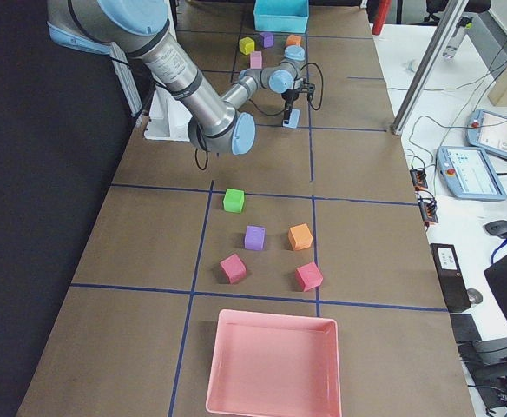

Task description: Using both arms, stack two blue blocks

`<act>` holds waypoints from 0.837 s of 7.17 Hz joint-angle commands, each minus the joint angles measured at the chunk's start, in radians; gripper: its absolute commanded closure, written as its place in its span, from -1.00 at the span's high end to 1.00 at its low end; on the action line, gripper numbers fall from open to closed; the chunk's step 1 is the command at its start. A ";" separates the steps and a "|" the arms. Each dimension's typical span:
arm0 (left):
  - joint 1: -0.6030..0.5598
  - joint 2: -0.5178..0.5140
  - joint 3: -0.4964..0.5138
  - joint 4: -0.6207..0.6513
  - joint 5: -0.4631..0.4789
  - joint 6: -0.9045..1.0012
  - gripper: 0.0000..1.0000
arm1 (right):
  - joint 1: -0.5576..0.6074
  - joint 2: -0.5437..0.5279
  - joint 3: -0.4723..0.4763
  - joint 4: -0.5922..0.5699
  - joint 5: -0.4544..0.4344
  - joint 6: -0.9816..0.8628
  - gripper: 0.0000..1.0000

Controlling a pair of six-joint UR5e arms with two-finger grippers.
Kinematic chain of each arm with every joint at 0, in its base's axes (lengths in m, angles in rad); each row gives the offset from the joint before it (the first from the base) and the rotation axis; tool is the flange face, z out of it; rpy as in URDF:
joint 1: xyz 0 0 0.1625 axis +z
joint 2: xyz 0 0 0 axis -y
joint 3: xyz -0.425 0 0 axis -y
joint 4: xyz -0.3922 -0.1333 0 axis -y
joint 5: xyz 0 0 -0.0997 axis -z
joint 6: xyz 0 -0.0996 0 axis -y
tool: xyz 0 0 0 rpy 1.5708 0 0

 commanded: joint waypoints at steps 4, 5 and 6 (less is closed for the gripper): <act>0.000 0.000 0.001 0.000 0.008 -0.002 1.00 | 0.104 -0.010 0.092 -0.086 0.075 -0.108 1.00; 0.000 -0.003 0.001 0.000 0.008 -0.002 1.00 | 0.147 -0.015 0.178 -0.181 0.112 -0.135 1.00; 0.000 -0.002 -0.008 0.000 0.008 -0.002 1.00 | 0.189 -0.072 0.280 -0.226 0.155 -0.188 1.00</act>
